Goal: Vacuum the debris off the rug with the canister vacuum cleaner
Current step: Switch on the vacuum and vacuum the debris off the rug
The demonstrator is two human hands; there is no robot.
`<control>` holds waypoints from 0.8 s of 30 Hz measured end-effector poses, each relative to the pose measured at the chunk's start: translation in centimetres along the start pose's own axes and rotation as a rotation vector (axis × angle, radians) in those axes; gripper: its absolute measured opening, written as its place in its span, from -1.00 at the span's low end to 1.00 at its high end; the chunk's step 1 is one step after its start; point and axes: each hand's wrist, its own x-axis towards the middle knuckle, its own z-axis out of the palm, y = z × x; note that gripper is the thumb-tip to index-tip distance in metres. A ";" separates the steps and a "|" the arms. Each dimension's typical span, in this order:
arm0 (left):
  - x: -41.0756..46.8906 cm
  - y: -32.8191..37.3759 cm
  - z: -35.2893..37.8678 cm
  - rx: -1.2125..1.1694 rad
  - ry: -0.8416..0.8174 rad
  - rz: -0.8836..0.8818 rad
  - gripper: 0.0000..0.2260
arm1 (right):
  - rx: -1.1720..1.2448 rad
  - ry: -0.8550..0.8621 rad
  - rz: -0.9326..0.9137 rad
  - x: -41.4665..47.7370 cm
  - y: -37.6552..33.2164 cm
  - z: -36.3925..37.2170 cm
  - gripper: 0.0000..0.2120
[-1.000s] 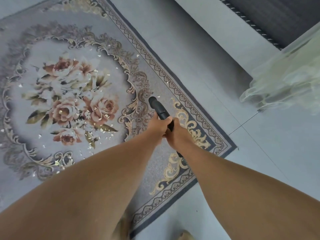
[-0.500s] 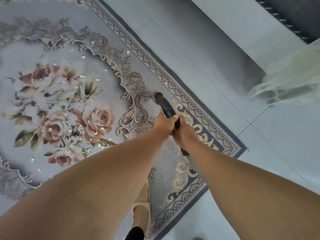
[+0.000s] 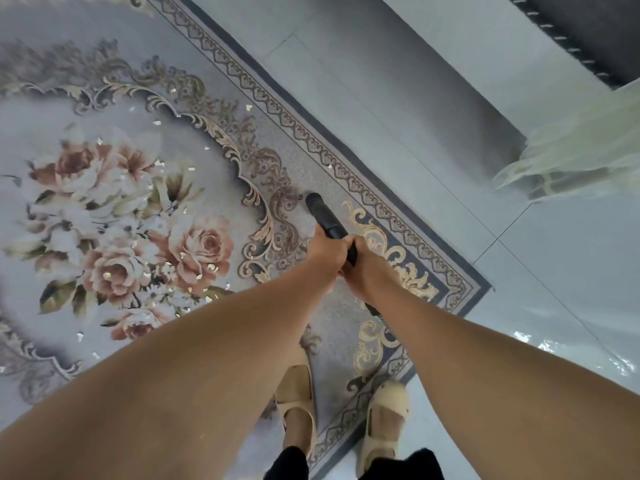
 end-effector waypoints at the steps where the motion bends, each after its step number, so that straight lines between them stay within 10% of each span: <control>1: 0.2 0.2 -0.2 -0.004 0.015 0.014 -0.49 | -0.013 -0.002 -0.004 0.1 -0.6 -0.1 -0.74; 24: 1.4 -0.3 -0.4 -0.086 0.059 -0.009 -0.68 | -0.189 0.075 -0.234 0.8 2.8 0.5 -0.49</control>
